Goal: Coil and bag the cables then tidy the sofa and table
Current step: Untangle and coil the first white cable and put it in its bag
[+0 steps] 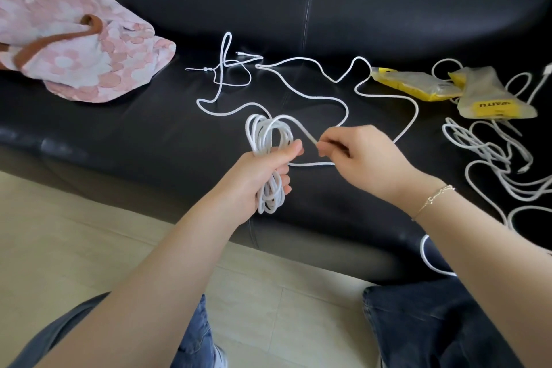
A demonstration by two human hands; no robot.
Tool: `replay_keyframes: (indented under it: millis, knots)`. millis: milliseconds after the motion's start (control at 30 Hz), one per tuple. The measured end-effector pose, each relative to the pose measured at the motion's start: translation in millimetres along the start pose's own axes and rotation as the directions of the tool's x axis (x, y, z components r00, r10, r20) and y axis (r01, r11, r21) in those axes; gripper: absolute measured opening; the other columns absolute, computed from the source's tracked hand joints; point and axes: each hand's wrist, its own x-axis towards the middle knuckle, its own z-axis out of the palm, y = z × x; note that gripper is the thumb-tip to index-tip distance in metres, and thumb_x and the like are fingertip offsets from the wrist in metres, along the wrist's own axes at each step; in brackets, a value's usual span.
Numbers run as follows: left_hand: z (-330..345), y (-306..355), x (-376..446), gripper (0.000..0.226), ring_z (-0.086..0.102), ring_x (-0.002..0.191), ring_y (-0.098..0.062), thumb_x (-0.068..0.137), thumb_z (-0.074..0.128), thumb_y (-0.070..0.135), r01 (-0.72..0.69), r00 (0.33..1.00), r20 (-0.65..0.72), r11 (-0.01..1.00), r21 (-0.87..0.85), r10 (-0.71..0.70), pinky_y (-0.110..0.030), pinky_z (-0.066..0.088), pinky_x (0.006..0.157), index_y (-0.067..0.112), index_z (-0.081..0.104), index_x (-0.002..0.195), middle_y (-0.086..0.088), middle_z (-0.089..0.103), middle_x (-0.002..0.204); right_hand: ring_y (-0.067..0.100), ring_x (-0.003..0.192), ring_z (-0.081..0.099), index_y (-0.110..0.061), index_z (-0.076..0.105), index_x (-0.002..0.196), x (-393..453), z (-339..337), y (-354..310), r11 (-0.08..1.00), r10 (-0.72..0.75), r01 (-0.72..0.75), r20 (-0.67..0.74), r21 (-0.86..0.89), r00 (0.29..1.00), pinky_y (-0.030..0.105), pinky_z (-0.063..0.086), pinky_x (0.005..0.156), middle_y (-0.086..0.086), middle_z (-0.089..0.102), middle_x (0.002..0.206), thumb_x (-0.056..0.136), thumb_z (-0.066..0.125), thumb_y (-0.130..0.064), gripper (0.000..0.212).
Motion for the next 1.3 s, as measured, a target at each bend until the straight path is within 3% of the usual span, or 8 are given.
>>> replay_keyframes:
  millis: [167, 200, 400, 600, 767, 1033, 1200, 1300]
  knots:
    - [2, -2, 2, 0.014, 0.022, 0.062, -0.001, 0.084, 0.076, 0.025, 0.020, 0.997, -0.067, 0.987, -0.159, -0.031, -0.018, 0.048, 0.053, 0.023, 0.068, 0.095, 0.027, 0.039, 0.076, 0.016, 0.061, 0.050, -0.015, 0.064, 0.085, -1, 9, -9, 0.996, -0.074, 0.079, 0.095, -0.051, 0.993, 0.033, 0.043, 0.062, -0.003, 0.057, 0.064, 0.098, 0.050, -0.022, 0.020]
    - [2, -2, 2, 0.017, 0.062, 0.046, -0.001, 0.084, 0.076, 0.025, 0.027, 0.997, -0.064, 0.986, -0.166, -0.038, -0.018, 0.046, 0.050, 0.020, 0.069, 0.099, 0.002, 0.061, 0.049, 0.016, 0.060, 0.049, -0.015, 0.065, 0.085, -2, 9, -10, 0.995, -0.081, 0.088, 0.108, -0.055, 0.991, 0.033, 0.043, 0.061, -0.003, 0.057, 0.064, 0.098, 0.050, -0.021, 0.020]
    - [3, -4, 4, 0.028, 0.050, 0.040, -0.004, 0.087, 0.072, 0.026, 0.008, 0.996, -0.085, 0.989, -0.146, -0.021, -0.020, 0.048, 0.060, 0.009, 0.071, 0.110, 0.010, 0.049, 0.045, 0.014, 0.055, 0.048, -0.015, 0.067, 0.089, -4, 9, -13, 0.994, -0.106, 0.110, 0.160, -0.017, 0.981, 0.024, 0.038, 0.054, -0.003, 0.055, 0.060, 0.098, 0.051, -0.026, 0.021]
    - [2, -1, 7, 0.017, 0.059, 0.063, -0.010, 0.092, 0.067, 0.027, -0.011, 0.990, -0.139, 0.963, -0.269, -0.028, -0.025, 0.055, 0.067, 0.011, 0.071, 0.089, 0.001, 0.058, 0.069, 0.011, 0.073, 0.050, -0.021, 0.061, 0.071, -1, 1, 2, 0.992, -0.120, 0.123, 0.133, -0.019, 0.984, 0.030, 0.044, 0.067, -0.011, 0.050, 0.072, 0.090, 0.059, -0.039, 0.026]
    - [-2, 4, 7, 0.017, 0.071, 0.095, -0.018, 0.096, 0.061, 0.022, -0.019, 0.986, -0.159, 0.896, -0.444, -0.058, -0.031, 0.057, 0.083, 0.006, 0.067, 0.101, -0.006, 0.075, 0.097, 0.011, 0.093, 0.057, -0.025, 0.070, 0.095, 0, -8, 18, 0.995, -0.097, 0.099, 0.112, -0.016, 0.989, 0.031, 0.049, 0.084, -0.012, 0.058, 0.102, 0.089, 0.065, -0.025, 0.007]
    - [-5, 8, 7, 0.030, 0.059, 0.051, -0.010, 0.097, 0.060, 0.024, -0.048, 0.978, -0.195, 0.839, -0.541, -0.070, -0.032, 0.057, 0.073, 0.009, 0.057, 0.071, 0.001, 0.053, 0.058, 0.015, 0.064, 0.060, -0.016, 0.062, 0.101, 1, -9, 24, 0.987, 0.157, -0.158, -0.032, -0.032, 0.987, 0.030, 0.048, 0.064, -0.004, 0.062, 0.073, 0.098, 0.054, -0.024, 0.012]
    - [-10, 10, 6, 0.028, 0.050, 0.044, -0.007, 0.094, 0.064, 0.026, -0.090, 0.970, -0.244, 0.898, -0.430, -0.019, -0.024, 0.051, 0.067, 0.012, 0.057, 0.071, 0.004, 0.050, 0.056, 0.023, 0.053, 0.067, -0.013, 0.050, 0.106, 7, -21, 34, 0.858, 0.491, -0.454, -0.123, 0.239, 0.863, 0.043, 0.059, 0.069, 0.008, 0.066, 0.070, 0.101, 0.040, -0.019, 0.012]
    - [-15, 10, 5, 0.030, 0.048, 0.044, -0.006, 0.087, 0.073, 0.030, -0.102, 0.950, -0.312, 0.945, -0.310, 0.000, -0.024, 0.051, 0.067, 0.013, 0.056, 0.068, 0.005, 0.049, 0.051, 0.023, 0.043, 0.064, -0.006, 0.041, 0.126, 15, -34, 42, 0.491, 0.765, -0.510, -0.069, 0.706, 0.641, 0.037, 0.059, 0.051, 0.012, 0.060, 0.066, 0.102, 0.031, -0.009, 0.026]
